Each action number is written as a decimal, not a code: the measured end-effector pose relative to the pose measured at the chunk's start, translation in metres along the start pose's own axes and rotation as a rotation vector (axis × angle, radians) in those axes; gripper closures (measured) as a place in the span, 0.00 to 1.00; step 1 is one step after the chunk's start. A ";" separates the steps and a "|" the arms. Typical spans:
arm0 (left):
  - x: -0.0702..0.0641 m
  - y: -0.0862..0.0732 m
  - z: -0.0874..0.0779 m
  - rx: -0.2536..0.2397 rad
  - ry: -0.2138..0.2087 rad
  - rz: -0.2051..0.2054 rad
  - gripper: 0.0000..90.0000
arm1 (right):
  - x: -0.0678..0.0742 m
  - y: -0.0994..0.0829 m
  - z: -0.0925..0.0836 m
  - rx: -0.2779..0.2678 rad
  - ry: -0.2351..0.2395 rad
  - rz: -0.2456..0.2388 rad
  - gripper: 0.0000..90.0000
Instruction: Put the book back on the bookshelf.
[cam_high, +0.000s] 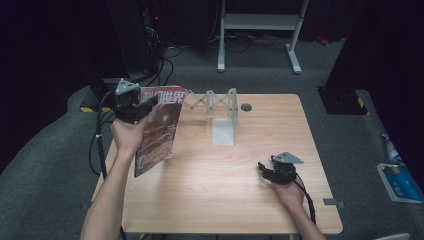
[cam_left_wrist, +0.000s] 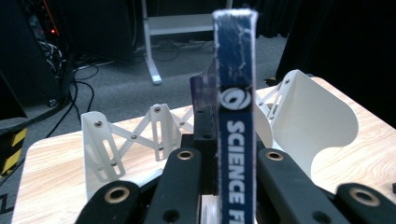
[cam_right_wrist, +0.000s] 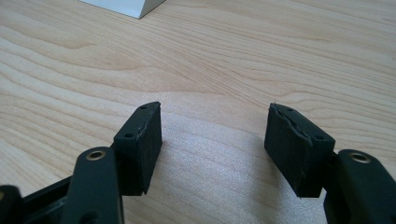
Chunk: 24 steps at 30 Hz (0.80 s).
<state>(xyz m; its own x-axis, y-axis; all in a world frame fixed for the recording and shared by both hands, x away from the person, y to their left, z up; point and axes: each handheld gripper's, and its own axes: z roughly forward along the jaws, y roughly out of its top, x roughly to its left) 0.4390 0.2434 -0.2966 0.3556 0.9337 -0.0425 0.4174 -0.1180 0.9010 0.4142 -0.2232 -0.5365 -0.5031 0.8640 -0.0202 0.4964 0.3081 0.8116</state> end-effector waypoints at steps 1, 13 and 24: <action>0.000 0.000 0.000 0.000 0.000 0.000 0.93 | 0.000 0.000 0.000 0.000 0.000 0.000 0.41; 0.020 -0.001 0.008 -0.018 0.071 -0.038 0.93 | 0.000 0.000 0.000 0.000 -0.001 0.000 0.41; 0.034 -0.002 0.015 -0.044 0.107 -0.088 0.93 | 0.000 0.000 0.000 0.000 -0.001 0.002 0.41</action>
<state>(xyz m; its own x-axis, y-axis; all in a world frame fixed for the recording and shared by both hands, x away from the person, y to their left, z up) 0.4629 0.2702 -0.3066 0.2277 0.9706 -0.0778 0.4048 -0.0217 0.9141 0.4140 -0.2230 -0.5365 -0.5015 0.8649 -0.0195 0.4974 0.3067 0.8115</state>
